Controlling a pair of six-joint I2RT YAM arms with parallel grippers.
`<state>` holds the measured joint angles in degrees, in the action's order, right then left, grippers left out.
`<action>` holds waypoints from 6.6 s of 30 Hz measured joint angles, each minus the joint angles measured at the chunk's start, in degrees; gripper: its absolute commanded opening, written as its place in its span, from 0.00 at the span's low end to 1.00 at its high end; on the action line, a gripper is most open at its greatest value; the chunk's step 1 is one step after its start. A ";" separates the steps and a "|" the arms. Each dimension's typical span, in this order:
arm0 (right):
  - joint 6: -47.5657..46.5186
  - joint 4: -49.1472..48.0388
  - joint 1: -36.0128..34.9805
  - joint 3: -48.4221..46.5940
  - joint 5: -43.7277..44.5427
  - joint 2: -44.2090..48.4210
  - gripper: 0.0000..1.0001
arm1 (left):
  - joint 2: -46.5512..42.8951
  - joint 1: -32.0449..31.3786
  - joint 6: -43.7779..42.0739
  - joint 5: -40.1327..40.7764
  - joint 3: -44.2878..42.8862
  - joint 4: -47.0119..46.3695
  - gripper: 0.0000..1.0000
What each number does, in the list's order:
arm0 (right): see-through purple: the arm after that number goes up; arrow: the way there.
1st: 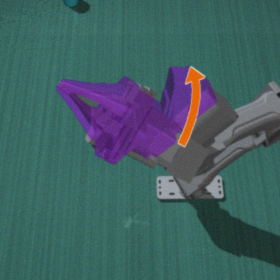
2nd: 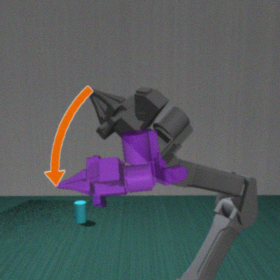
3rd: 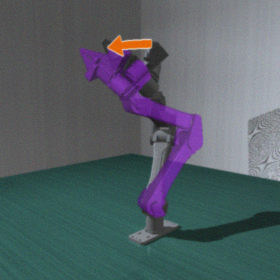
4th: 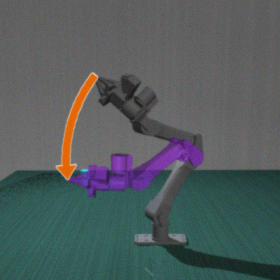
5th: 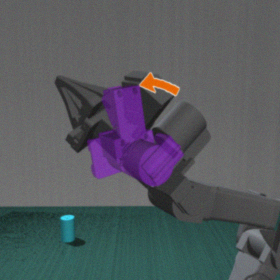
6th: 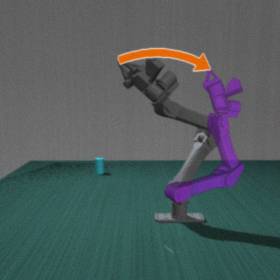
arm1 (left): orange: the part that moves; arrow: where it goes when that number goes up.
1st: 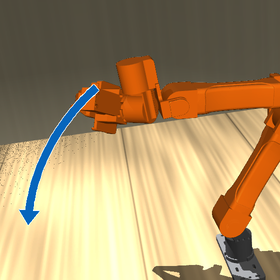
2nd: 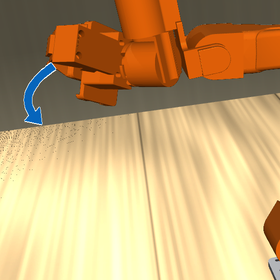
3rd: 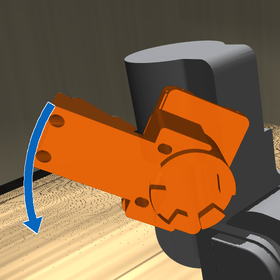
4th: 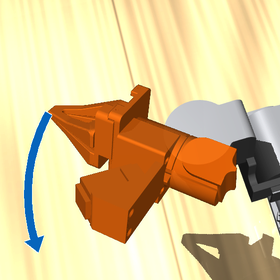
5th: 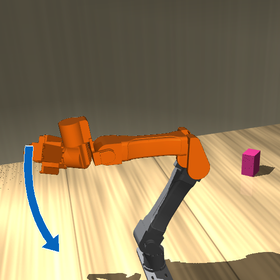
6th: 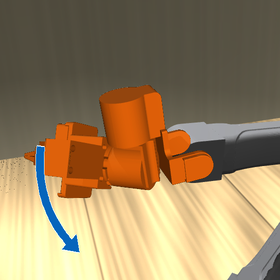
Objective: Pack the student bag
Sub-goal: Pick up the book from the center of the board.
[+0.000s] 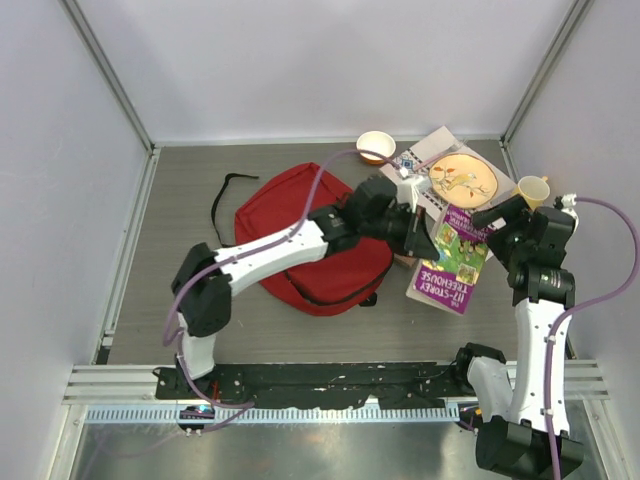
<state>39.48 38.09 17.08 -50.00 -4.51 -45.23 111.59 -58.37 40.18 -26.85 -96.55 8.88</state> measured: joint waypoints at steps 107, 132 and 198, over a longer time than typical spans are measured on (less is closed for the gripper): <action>59.30 -110.03 -26.73 19.23 -51.54 -30.38 0.01 | -27.93 24.26 16.81 -1.38 34.27 -28.04 0.90; 10.84 -50.40 -27.06 6.73 -34.42 -13.40 0.75 | -41.55 23.74 9.40 14.05 37.68 -13.90 0.00; 31.76 -90.42 -59.34 17.40 -8.39 -29.99 0.56 | -58.34 25.27 32.15 39.78 66.10 -42.18 0.00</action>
<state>71.24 -52.34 -42.26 -32.60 -12.91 -75.22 53.25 -33.10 72.34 12.93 -30.46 -33.30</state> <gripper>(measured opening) 0.582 0.317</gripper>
